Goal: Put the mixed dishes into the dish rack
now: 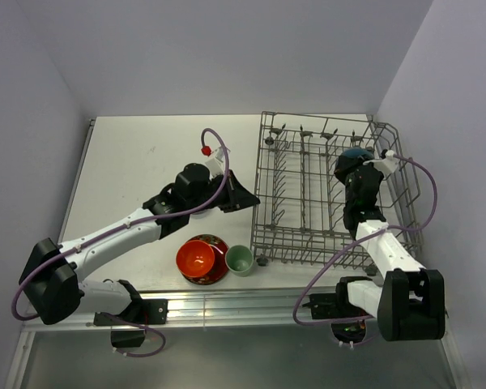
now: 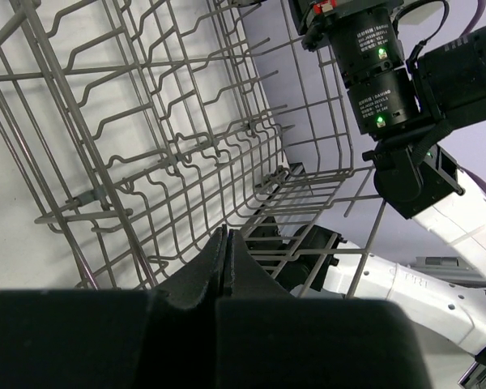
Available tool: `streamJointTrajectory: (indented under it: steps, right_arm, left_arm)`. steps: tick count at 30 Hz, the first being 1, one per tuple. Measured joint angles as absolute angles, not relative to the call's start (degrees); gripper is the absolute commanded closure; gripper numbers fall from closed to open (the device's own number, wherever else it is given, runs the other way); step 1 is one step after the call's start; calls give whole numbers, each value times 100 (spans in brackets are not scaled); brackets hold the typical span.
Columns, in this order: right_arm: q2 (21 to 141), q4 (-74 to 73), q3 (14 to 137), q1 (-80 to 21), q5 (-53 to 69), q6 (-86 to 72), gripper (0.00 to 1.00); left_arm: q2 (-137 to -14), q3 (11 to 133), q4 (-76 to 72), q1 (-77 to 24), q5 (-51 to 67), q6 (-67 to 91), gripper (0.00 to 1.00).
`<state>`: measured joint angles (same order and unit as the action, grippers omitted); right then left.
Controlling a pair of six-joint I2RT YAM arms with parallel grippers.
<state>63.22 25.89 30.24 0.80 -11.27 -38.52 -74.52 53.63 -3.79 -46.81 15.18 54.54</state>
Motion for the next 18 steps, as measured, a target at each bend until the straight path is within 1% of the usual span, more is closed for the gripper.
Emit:
streamJointTrajectory:
  steps: [5, 8, 9, 11, 14, 15, 17, 18]
  right_arm:
    - [6176, 2547, 2917, 80, -1129, -3946, 99]
    - [6154, 2543, 2888, 80, -1131, -3966, 94]
    - [6154, 2539, 2888, 80, -1133, -3979, 90]
    - [6158, 2506, 2893, 80, -1151, -4007, 85]
    - [6171, 2351, 2928, 78, -1155, -4058, 72]
    - [6176, 2206, 2936, 78, -1135, -4073, 61]
    - [6259, 1852, 2943, 58, -1090, -4095, 56]
    - [6340, 1636, 2956, 51, -1092, -4084, 47]
  left_arm:
    - [-7476, 5363, -384, -4681, 1516, 5476, 100]
    - [-7483, 5365, -392, -4681, 1520, 5483, 100]
    - [-7491, 5365, -403, -4681, 1522, 5494, 100]
    - [-7509, 5365, -414, -4681, 1531, 5518, 100]
    - [-7561, 5365, -454, -4681, 1559, 5522, 100]
    - [-7575, 5365, -460, -4681, 1562, 5522, 100]
    - [-7592, 5365, -469, -4681, 1564, 5520, 100]
    - [-7592, 5365, -473, -4681, 1564, 5520, 100]
